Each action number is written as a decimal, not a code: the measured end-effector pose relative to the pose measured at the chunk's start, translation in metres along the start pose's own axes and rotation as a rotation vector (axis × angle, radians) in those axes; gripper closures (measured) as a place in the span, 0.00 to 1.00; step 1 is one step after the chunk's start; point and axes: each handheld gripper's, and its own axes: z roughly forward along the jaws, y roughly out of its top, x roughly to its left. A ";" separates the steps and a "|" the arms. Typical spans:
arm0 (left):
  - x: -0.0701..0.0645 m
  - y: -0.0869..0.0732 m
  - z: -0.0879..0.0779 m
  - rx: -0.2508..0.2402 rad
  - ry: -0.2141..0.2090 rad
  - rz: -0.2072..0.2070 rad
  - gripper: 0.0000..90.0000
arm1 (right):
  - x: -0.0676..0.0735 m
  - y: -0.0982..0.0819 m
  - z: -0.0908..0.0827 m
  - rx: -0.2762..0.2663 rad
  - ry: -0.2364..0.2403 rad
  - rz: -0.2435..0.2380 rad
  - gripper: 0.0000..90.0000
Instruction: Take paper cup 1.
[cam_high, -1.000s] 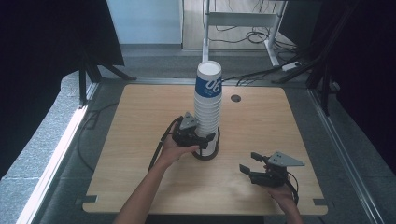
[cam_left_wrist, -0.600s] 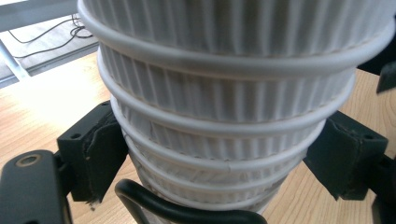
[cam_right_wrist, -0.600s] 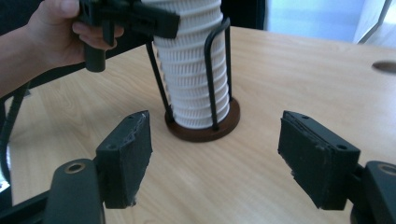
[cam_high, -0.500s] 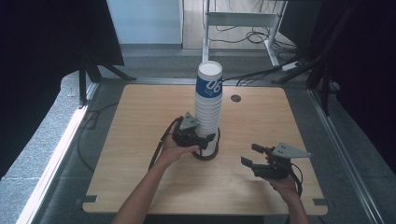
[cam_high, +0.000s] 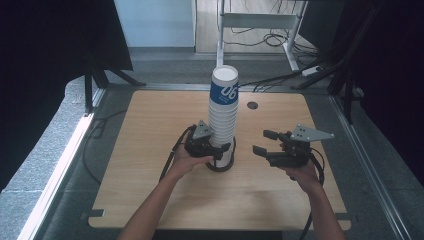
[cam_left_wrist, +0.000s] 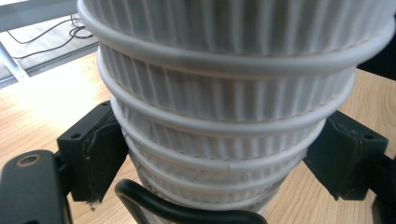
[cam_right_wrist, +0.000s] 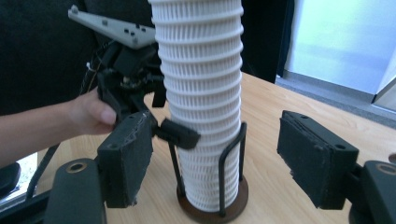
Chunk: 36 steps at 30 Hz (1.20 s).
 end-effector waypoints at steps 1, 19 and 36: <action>0.000 0.000 0.000 0.001 0.000 0.000 0.15 | 0.000 0.003 0.002 0.001 0.000 -0.006 0.30; -0.001 0.000 0.000 -0.002 0.005 0.005 0.15 | -0.007 0.059 0.012 -0.062 0.049 -0.012 0.30; -0.002 0.000 0.001 0.007 0.006 -0.002 0.15 | -0.003 0.091 0.019 -0.071 0.059 -0.036 0.29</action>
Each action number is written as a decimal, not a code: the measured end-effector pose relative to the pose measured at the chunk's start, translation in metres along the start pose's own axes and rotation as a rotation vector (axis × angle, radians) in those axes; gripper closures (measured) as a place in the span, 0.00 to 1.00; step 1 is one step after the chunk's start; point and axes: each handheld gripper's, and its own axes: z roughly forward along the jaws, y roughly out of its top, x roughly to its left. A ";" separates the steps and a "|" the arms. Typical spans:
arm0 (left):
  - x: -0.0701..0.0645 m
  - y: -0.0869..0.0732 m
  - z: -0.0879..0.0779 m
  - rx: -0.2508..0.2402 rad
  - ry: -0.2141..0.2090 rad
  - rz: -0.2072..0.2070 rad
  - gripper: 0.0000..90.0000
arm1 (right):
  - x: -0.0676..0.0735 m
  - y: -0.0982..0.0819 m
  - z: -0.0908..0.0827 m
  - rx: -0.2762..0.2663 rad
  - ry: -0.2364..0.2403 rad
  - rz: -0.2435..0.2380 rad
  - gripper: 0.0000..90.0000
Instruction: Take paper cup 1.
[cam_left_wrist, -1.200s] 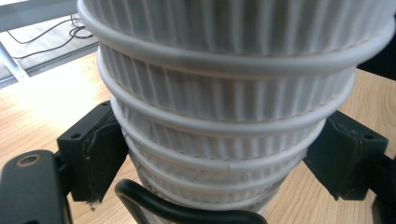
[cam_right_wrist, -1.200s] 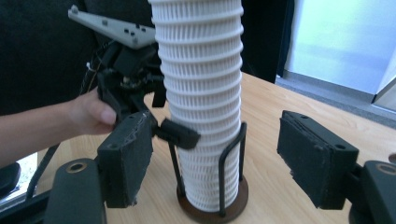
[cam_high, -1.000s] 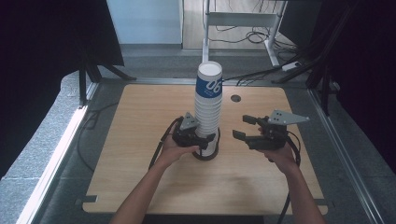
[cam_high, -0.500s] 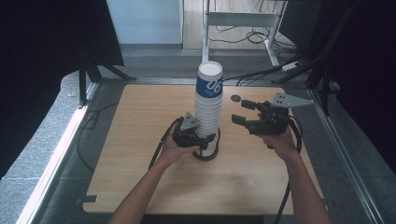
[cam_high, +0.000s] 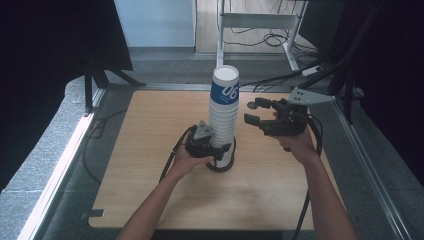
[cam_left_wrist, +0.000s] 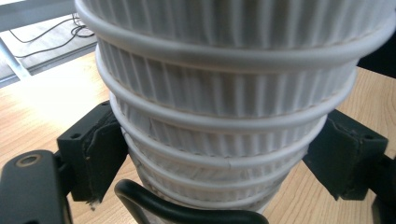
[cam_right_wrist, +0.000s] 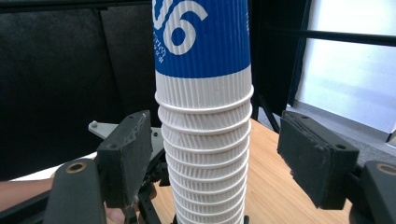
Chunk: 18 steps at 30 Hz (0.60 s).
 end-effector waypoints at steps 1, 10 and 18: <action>0.000 0.000 0.000 0.000 0.000 0.000 0.15 | 0.000 0.000 0.000 0.000 0.000 0.000 0.29; -0.001 0.001 0.000 0.005 0.003 0.001 0.15 | -0.003 0.010 0.003 0.000 0.008 -0.001 0.29; -0.002 0.001 0.001 0.012 0.007 0.007 0.15 | -0.003 0.030 0.009 -0.007 0.028 -0.015 0.28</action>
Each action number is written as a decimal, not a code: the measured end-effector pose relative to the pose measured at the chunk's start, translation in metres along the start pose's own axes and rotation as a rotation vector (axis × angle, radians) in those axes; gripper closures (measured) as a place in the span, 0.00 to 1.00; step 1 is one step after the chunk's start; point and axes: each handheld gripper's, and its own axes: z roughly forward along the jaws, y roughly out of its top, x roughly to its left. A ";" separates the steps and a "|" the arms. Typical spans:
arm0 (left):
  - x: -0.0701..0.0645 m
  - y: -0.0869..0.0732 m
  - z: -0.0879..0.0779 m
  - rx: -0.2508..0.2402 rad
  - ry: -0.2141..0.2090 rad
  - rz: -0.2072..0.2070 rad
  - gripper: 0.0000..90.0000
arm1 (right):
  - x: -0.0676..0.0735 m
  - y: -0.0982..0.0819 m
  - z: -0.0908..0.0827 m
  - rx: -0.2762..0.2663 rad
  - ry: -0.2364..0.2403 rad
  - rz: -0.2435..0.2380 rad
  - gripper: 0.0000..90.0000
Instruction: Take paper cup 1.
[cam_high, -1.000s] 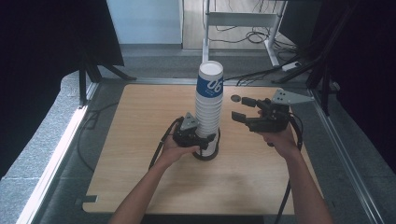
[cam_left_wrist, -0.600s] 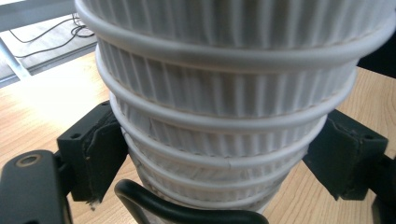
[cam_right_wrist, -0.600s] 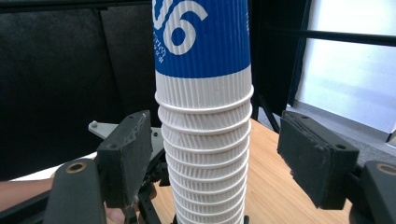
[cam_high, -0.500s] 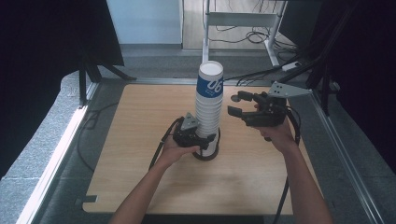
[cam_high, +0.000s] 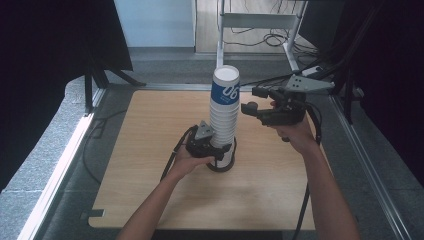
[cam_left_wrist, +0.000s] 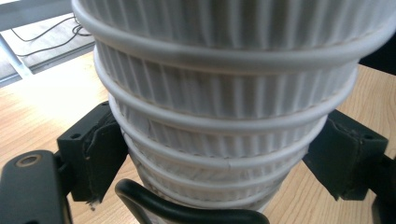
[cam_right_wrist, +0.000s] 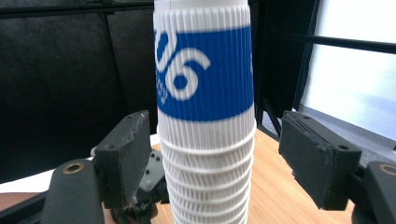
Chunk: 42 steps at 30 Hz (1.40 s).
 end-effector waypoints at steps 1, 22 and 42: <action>0.000 0.000 0.000 0.002 -0.001 0.001 0.15 | 0.000 0.000 0.000 0.000 0.000 0.000 0.28; -0.001 0.001 0.001 0.020 -0.002 0.009 0.15 | 0.003 0.034 0.041 -0.002 0.028 0.002 0.21; -0.001 0.001 0.001 0.020 -0.004 0.012 0.15 | 0.006 0.041 0.059 -0.011 -0.010 -0.008 0.29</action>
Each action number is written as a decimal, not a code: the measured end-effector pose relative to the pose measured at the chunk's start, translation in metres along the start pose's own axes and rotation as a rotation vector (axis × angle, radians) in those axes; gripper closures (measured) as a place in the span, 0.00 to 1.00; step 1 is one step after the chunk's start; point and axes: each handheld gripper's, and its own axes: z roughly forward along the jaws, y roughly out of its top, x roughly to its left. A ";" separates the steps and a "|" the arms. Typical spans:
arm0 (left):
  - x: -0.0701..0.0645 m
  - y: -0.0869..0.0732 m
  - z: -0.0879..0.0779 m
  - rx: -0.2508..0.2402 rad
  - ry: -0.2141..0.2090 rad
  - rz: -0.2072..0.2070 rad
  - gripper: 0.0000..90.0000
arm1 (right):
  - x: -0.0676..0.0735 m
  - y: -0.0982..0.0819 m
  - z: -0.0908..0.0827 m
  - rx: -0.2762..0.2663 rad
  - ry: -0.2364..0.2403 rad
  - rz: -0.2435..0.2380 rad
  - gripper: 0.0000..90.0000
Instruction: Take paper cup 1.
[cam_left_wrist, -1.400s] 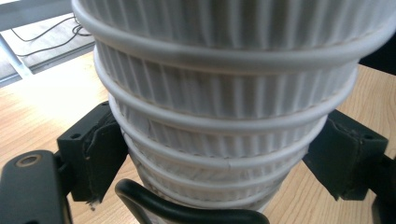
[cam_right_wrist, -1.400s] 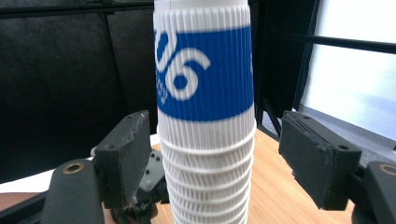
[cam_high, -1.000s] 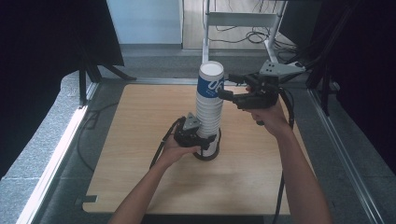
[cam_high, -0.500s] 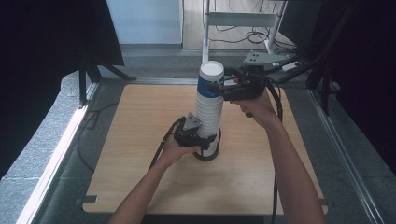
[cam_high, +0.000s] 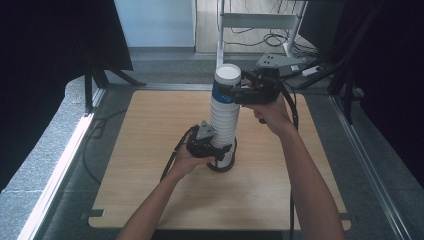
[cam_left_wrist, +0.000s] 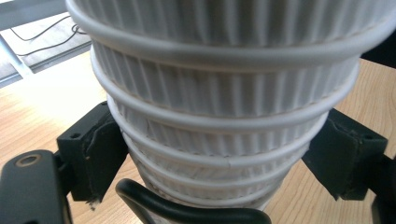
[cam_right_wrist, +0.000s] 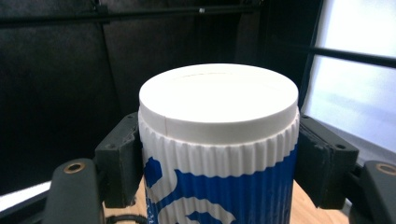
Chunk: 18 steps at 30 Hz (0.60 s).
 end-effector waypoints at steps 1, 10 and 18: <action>0.000 0.000 0.000 0.000 -0.001 0.000 0.15 | 0.000 0.000 0.000 0.000 0.000 0.000 0.29; -0.001 0.000 0.001 0.000 -0.004 0.002 0.15 | 0.007 0.013 -0.012 -0.053 -0.022 -0.029 0.30; -0.001 0.000 0.001 0.001 -0.004 0.000 0.15 | 0.010 0.024 -0.019 -0.079 -0.031 -0.041 0.30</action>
